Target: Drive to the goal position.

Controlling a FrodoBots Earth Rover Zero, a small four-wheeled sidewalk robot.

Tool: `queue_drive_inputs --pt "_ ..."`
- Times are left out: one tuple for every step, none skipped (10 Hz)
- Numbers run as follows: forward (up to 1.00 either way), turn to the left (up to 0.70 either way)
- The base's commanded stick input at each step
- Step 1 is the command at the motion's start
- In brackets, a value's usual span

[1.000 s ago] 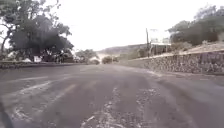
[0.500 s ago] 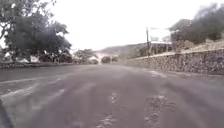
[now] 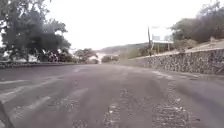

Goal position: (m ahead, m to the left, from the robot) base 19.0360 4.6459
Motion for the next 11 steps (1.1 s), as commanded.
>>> queue_drive_inputs --pt "1.00 0.00" --pt "1.00 0.00" --pt "1.00 0.00" --pt "1.00 0.00" --pt "1.00 0.00" --pt "1.00 0.00" --pt "1.00 0.00" --pt "1.00 0.00" --pt "1.00 0.00" --pt "1.00 0.00" --pt "1.00 0.00"
